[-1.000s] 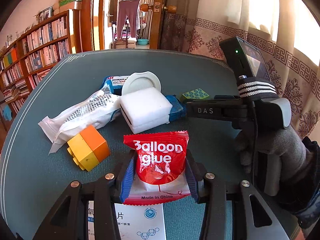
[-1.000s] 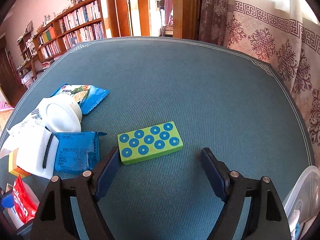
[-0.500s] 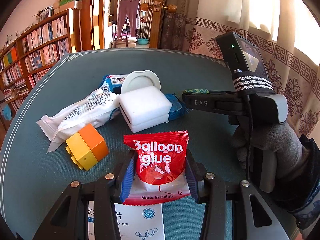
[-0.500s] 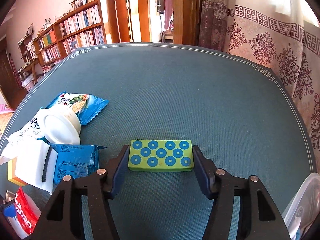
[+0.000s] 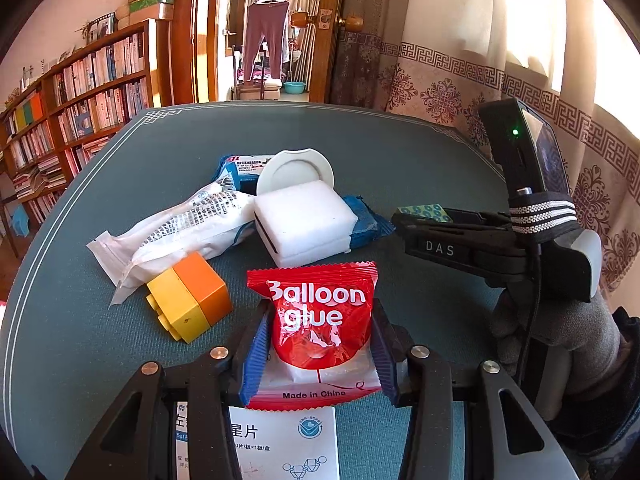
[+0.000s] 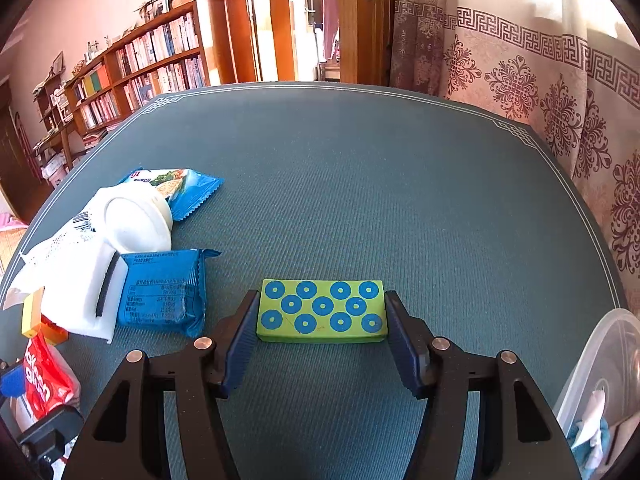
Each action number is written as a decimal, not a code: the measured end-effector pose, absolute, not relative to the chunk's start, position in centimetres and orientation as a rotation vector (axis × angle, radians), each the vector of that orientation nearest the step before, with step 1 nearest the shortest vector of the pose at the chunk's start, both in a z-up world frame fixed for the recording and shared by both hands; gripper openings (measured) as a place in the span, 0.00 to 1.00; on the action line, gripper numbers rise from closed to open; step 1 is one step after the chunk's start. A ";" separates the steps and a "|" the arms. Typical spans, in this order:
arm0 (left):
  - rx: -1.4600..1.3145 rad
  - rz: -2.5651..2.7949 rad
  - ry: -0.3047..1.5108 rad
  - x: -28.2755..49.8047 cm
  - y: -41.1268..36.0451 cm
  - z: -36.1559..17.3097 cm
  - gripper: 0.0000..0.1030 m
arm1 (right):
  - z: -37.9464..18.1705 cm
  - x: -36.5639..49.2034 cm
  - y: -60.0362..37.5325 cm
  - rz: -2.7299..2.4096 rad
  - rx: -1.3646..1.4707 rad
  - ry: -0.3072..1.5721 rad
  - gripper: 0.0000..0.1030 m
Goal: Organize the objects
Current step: 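Carry the green block to the bowl with the right gripper while the left carries the glue packet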
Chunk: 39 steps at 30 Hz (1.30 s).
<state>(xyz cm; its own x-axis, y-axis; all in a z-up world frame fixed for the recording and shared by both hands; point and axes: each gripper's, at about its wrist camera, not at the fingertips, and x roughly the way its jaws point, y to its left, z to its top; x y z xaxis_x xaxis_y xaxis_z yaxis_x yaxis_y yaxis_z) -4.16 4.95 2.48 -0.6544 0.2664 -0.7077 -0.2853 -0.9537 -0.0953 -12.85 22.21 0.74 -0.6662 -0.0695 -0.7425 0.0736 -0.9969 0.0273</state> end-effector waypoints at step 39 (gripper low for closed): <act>-1.046 2.701 0.086 -3.3 5.1 3.1 0.47 | 2.3 0.5 20.0 -2.780 1.168 0.014 0.59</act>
<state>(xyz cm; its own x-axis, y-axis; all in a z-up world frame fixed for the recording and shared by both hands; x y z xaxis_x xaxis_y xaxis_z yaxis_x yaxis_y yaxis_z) -3.29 5.11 3.12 -0.7138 0.2039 -0.6700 -0.2462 -0.9687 -0.0325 0.54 20.00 2.35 -0.6932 -0.1123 -0.7120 0.1196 -0.9920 0.0400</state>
